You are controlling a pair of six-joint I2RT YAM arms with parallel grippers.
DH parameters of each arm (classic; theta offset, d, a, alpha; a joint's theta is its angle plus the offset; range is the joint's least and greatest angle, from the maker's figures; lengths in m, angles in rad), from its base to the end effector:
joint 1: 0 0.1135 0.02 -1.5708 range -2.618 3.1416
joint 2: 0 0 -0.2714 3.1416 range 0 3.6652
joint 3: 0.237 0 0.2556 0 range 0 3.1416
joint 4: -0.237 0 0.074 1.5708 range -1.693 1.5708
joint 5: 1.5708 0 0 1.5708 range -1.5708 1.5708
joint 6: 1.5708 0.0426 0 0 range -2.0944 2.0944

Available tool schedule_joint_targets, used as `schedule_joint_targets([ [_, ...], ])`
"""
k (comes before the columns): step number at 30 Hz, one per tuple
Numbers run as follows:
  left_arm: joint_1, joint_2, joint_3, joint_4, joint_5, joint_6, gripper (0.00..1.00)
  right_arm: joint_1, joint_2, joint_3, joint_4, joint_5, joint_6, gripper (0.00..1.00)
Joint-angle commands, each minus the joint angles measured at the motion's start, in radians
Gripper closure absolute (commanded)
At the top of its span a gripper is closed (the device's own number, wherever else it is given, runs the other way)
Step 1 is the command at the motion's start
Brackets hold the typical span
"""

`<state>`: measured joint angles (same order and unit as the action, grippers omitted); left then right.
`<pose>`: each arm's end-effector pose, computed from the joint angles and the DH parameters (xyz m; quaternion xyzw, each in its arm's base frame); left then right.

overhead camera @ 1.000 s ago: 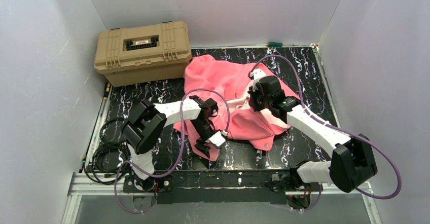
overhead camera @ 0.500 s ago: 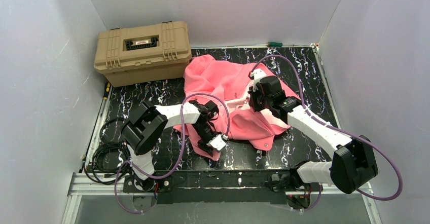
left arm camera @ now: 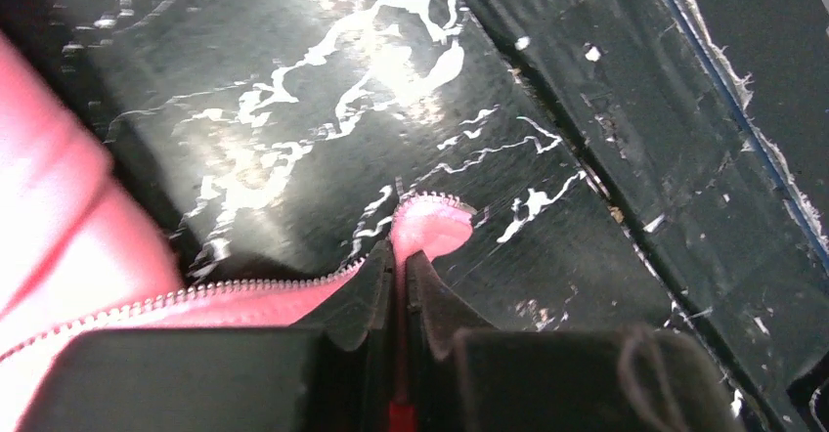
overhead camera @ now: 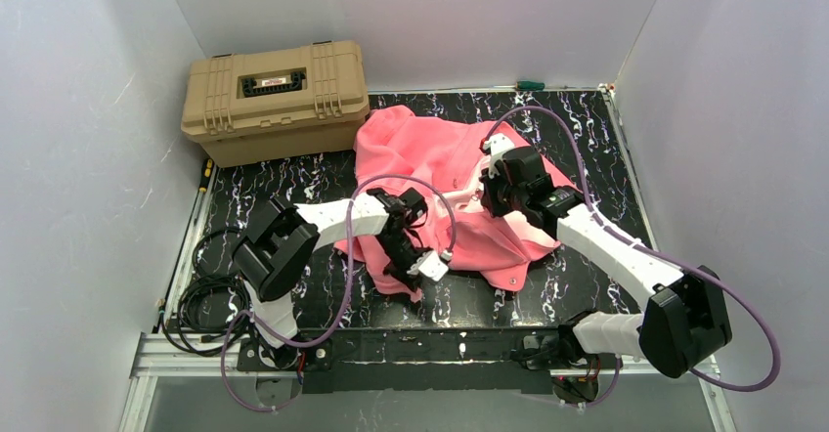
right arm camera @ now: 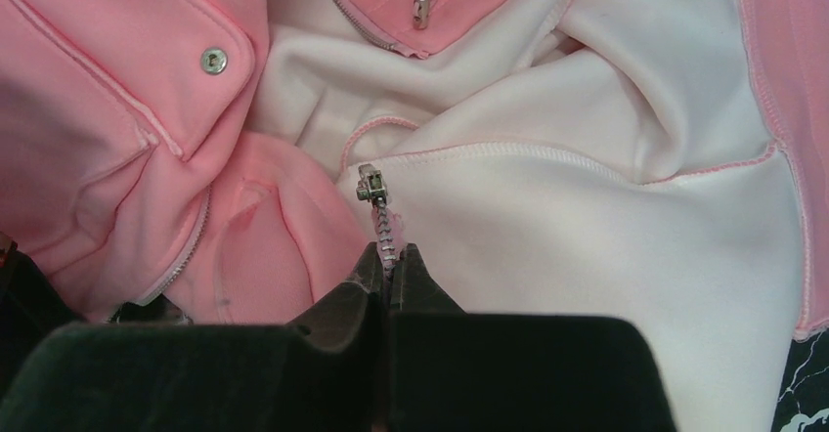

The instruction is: Zip up the jacket

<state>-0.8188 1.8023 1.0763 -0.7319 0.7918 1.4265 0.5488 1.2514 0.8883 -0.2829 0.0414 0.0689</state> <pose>0.1962 -0.2541 0.1543 0.8396 0.3795 -0.3518 0.1649 0.2410 0.1453 0.2689 -0.2037 0.8714 0.1179 0.4305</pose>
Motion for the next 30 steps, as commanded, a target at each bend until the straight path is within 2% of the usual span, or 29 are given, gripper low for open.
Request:
schedule_joint_targets([
  [1, 0.002, -0.115, 0.155, -0.133, -0.063, -0.192, 1.00, -0.006, -0.066, 0.069, -0.032, -0.068, -0.032, 0.99],
  [5, 0.058, -0.225, 0.327, -0.173, -0.087, -0.351, 1.00, -0.006, -0.121, 0.101, -0.086, -0.109, -0.049, 0.99],
  [8, 0.081, -0.320, 0.416, -0.078, -0.177, -0.525, 1.00, -0.006, -0.150, 0.142, -0.133, -0.123, -0.065, 0.99],
  [10, 0.083, -0.391, 0.423, -0.035, -0.232, -0.558, 1.00, -0.006, -0.161, 0.179, -0.168, -0.132, -0.089, 0.99],
  [13, 0.081, -0.476, 0.443, -0.040, -0.288, -0.493, 1.00, -0.006, -0.164, 0.257, -0.236, -0.179, -0.135, 0.99],
  [17, 0.064, -0.524, 0.484, -0.013, -0.346, -0.448, 1.00, -0.006, -0.154, 0.373, -0.296, -0.336, -0.159, 0.99],
  [20, 0.036, -0.535, 0.495, 0.079, -0.426, -0.540, 1.00, -0.006, -0.133, 0.431, -0.309, -0.507, -0.153, 0.99],
  [23, 0.020, -0.536, 0.507, 0.199, -0.525, -0.691, 1.00, -0.006, -0.125, 0.450, -0.302, -0.583, -0.138, 0.99],
  [26, 0.018, -0.530, 0.514, 0.251, -0.561, -0.788, 1.00, -0.006, -0.141, 0.424, -0.256, -0.672, -0.138, 0.99],
  [28, 0.018, -0.547, 0.474, 0.331, -0.605, -0.871, 1.00, -0.006, -0.155, 0.404, -0.240, -0.708, -0.150, 0.99],
  [30, 0.018, -0.600, 0.388, 0.452, -0.592, -0.896, 1.00, -0.006, -0.156, 0.400, -0.257, -0.718, -0.174, 0.99],
])
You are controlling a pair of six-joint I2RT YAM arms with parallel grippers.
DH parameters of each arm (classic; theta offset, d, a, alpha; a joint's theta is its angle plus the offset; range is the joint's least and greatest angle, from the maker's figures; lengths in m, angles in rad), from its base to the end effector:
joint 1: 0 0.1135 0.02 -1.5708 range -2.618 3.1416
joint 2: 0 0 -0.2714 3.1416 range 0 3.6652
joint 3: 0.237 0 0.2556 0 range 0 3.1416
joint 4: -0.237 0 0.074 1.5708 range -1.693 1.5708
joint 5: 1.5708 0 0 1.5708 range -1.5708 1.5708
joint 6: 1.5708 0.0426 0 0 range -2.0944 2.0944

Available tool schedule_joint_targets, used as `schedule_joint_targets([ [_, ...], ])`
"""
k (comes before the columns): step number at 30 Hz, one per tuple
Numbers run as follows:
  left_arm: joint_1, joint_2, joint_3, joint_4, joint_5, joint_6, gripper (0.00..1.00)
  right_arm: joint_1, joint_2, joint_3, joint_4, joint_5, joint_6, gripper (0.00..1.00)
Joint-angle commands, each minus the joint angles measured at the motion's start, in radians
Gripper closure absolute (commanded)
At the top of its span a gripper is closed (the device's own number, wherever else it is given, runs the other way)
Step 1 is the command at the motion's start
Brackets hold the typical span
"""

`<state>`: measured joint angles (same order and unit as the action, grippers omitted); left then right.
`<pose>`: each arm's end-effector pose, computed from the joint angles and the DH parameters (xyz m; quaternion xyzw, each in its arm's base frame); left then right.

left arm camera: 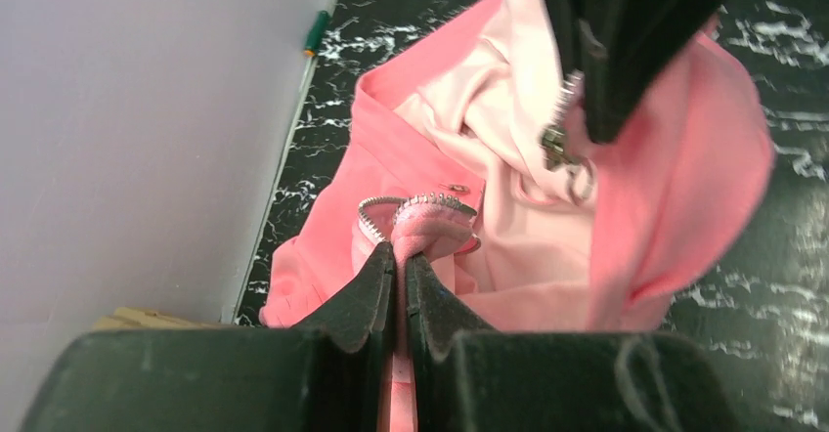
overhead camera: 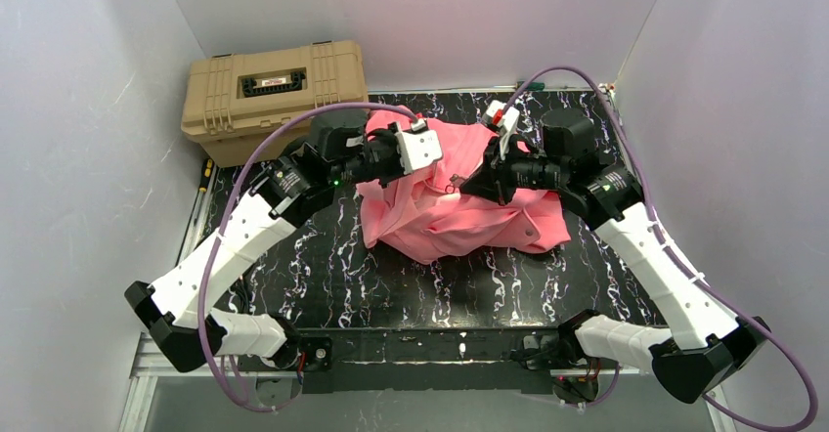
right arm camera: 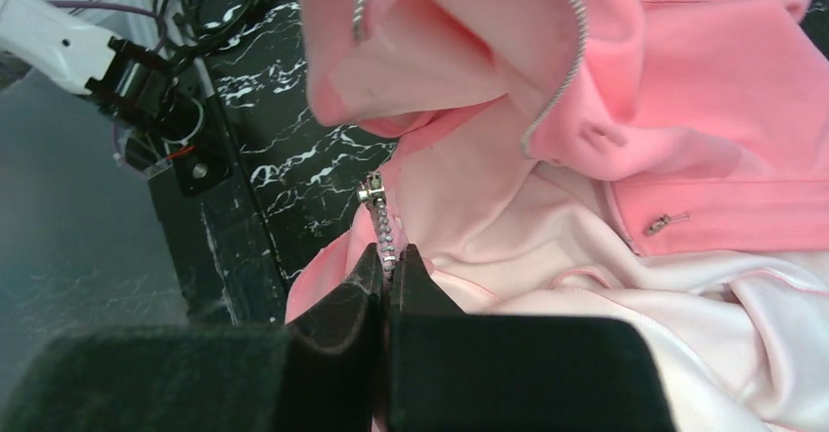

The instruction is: Zip up the jacket

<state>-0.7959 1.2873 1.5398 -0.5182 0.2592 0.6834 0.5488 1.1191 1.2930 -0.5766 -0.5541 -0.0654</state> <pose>0.1887 -0.2083 0.4640 0.5890 0.5291 -0.1364 0.5954 0.1907 0.1429 0.4166 -0.3863 0.7193 0.3485 0.4603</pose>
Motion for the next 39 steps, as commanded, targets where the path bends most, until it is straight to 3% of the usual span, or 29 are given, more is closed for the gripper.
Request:
schedule_joint_targets([
  [1, -0.005, -0.115, -0.124, 0.290, -0.029, -0.153, 1.00, -0.006, -0.026, -0.006, 0.036, -0.126, -0.047, 0.99],
  [5, -0.005, -0.152, -0.170, 0.348, 0.027, -0.186, 1.00, -0.006, -0.055, -0.025, 0.110, -0.140, -0.033, 0.99],
  [9, -0.006, -0.144, -0.143, 0.337, 0.110, -0.115, 1.00, -0.005, -0.059, -0.023, 0.133, -0.123, -0.027, 0.99],
  [13, -0.026, -0.170, -0.187, 0.328, 0.158, 0.012, 1.00, 0.008, -0.039, 0.002, 0.107, -0.118, -0.023, 0.99],
  [18, -0.042, -0.152, -0.140, 0.211, 0.196, 0.081, 1.00, 0.041, 0.016, 0.087, -0.007, -0.062, -0.074, 0.99],
  [39, -0.066, -0.120, -0.139, 0.196, 0.133, 0.144, 1.00, 0.131, 0.066, 0.225, -0.211, 0.054, -0.126, 0.99],
])
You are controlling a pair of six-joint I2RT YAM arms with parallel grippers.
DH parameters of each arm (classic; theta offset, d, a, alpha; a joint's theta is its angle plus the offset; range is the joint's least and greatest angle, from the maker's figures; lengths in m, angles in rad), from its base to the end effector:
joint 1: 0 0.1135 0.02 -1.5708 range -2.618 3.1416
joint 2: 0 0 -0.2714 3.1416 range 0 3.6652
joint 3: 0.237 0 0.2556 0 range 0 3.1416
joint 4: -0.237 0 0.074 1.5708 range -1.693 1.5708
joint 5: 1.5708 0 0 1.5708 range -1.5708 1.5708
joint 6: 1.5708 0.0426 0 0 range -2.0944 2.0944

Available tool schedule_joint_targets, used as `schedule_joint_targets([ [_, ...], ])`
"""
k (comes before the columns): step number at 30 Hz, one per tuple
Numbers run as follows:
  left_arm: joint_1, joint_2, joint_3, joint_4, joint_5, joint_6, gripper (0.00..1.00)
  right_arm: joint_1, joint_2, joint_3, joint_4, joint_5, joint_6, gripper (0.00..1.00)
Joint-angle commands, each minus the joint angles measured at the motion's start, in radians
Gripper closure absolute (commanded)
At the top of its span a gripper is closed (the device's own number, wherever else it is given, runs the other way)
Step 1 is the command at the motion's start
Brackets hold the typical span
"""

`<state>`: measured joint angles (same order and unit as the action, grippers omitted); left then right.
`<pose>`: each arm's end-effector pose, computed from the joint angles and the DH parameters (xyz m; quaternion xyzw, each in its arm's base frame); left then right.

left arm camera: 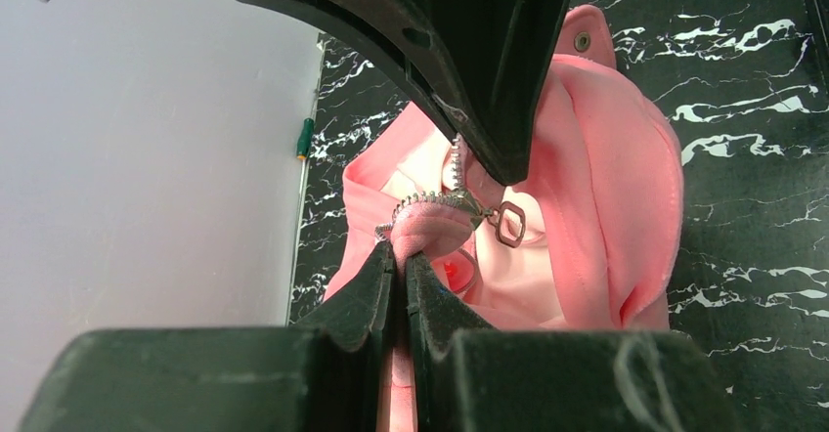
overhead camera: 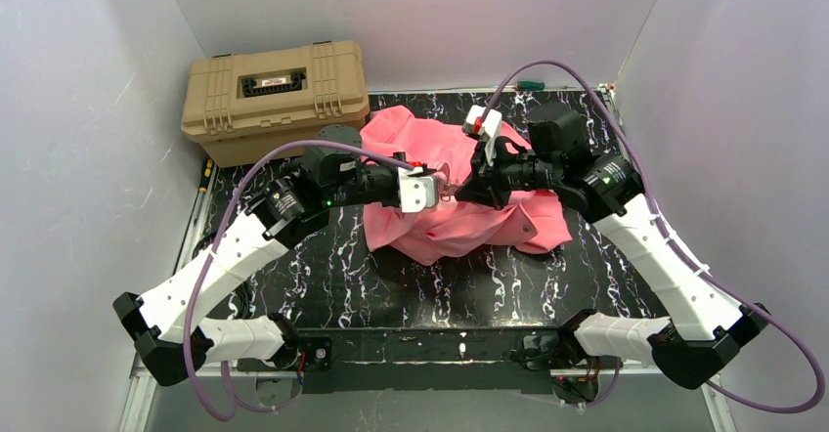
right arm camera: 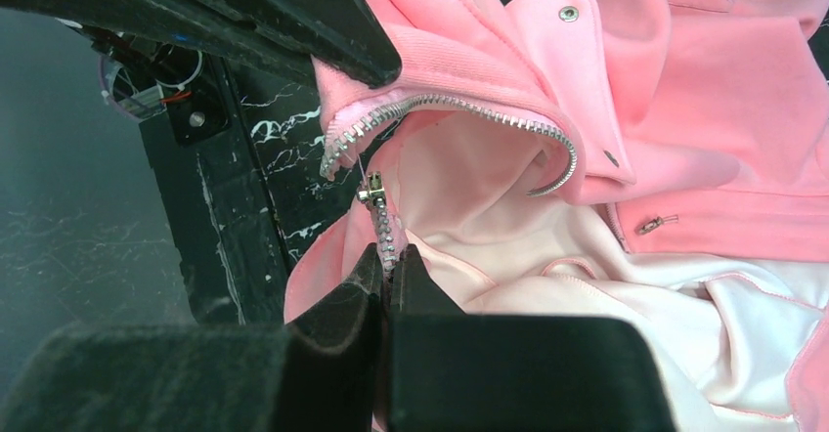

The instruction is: Zip up the jacket

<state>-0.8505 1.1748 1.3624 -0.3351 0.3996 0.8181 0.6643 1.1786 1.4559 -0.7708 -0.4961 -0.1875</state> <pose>0.1592 -0.2065 0.4526 0.6369 0.4025 -0.1607 0.6376 0.1741 0.1621 0.4372 -0.4585 0.7058 0.3222 0.4334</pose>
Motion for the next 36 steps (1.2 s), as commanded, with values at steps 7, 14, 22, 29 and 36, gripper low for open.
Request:
schedule_joint_targets([
  [7, -0.015, -0.006, 0.040, 0.013, -0.016, 0.015, 1.00, 0.039, 0.024, 0.081, -0.039, -0.002, -0.001, 0.99],
  [14, -0.016, -0.007, 0.035, 0.013, -0.023, 0.019, 1.00, 0.056, 0.032, 0.107, -0.054, 0.022, -0.005, 0.99],
  [22, -0.021, -0.009, 0.035, 0.010, -0.024, 0.031, 1.00, 0.058, 0.033, 0.131, -0.071, 0.048, -0.009, 0.99],
  [29, -0.025, -0.009, 0.033, 0.010, -0.018, 0.040, 1.00, 0.060, 0.030, 0.136, -0.079, 0.060, -0.006, 0.99],
  [36, -0.030, -0.006, 0.035, -0.003, -0.018, 0.055, 1.00, 0.060, 0.032, 0.153, -0.079, 0.067, 0.002, 0.99],
])
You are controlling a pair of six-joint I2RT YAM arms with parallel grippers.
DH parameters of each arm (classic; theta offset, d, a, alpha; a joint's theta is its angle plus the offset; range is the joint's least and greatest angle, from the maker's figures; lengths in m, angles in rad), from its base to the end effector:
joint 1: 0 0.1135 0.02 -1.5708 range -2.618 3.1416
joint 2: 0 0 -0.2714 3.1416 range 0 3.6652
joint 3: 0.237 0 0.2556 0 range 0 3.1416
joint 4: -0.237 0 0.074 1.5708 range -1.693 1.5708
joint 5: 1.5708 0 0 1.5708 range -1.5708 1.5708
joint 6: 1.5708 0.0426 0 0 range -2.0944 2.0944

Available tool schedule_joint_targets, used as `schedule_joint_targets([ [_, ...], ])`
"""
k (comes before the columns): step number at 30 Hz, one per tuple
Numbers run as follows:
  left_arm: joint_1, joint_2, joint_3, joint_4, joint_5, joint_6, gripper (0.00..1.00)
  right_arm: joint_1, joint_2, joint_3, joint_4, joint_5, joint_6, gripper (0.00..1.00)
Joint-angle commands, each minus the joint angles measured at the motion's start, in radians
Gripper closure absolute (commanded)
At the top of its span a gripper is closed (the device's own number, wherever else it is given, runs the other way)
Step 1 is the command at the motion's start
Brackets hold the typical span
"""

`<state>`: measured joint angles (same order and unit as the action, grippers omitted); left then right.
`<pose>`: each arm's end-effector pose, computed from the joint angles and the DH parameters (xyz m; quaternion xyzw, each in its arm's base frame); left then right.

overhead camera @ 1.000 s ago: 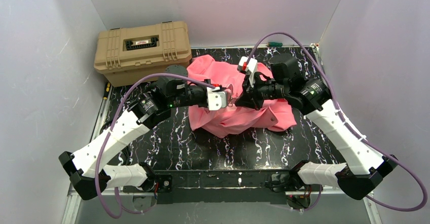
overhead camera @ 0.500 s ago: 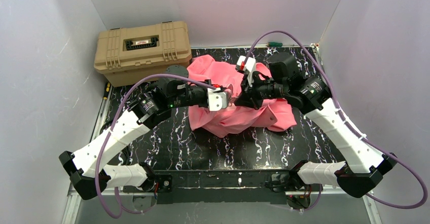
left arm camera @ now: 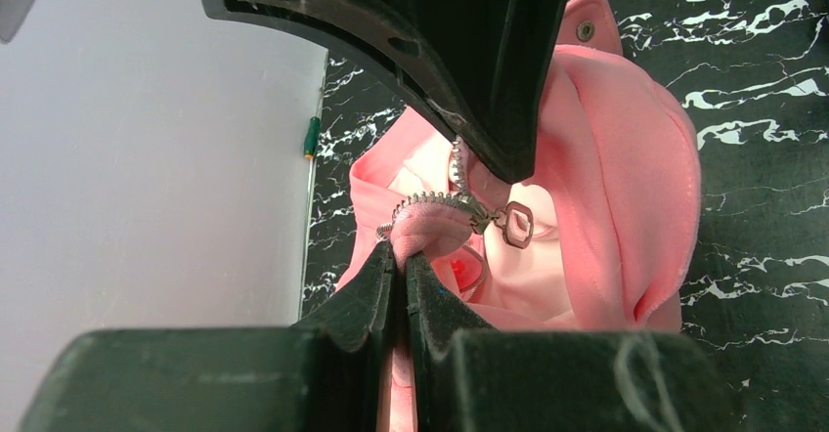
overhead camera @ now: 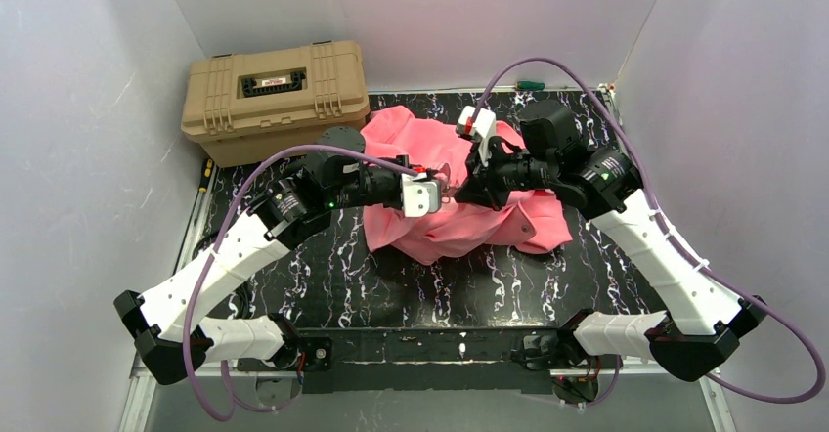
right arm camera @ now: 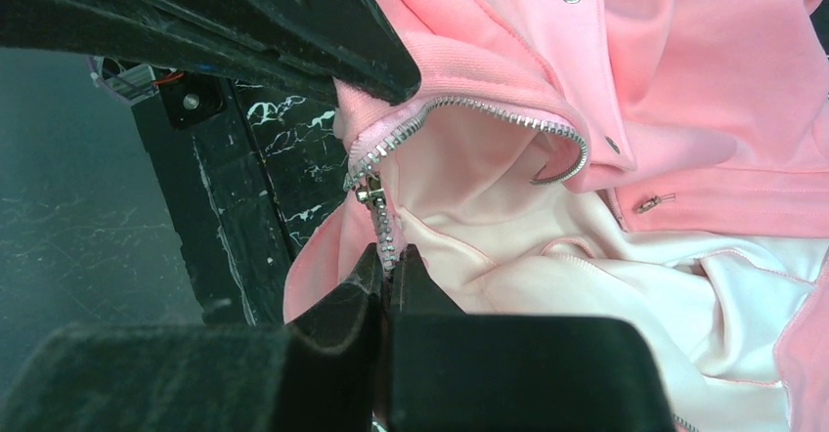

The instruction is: Zip up the jacket

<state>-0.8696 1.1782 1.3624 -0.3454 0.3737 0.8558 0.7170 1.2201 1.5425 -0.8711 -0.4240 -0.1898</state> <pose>0.1569 -0.2099 0.4505 0.6468 0.3954 -0.1459 0.6356 0.1691 0.1707 0.4452 -0.4660 0.7215 0.3018 0.4138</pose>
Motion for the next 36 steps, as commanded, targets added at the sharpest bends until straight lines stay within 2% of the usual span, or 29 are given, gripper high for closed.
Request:
schedule_joint_targets([
  [1, -0.013, -0.009, 0.034, 0.003, 0.008, 0.021, 1.00, 0.007, -0.009, 0.071, 0.021, -0.006, 0.007, 0.99],
  [10, -0.018, -0.011, 0.033, -0.004, -0.002, 0.032, 1.00, 0.008, -0.005, 0.089, 0.008, -0.015, 0.023, 0.99],
  [20, -0.018, -0.015, 0.035, 0.015, -0.033, 0.034, 1.00, 0.009, -0.015, 0.002, -0.023, -0.001, 0.020, 0.99],
  [36, -0.017, -0.020, 0.028, 0.023, -0.035, 0.030, 1.00, 0.013, 0.015, 0.046, 0.003, -0.021, 0.059, 0.99],
])
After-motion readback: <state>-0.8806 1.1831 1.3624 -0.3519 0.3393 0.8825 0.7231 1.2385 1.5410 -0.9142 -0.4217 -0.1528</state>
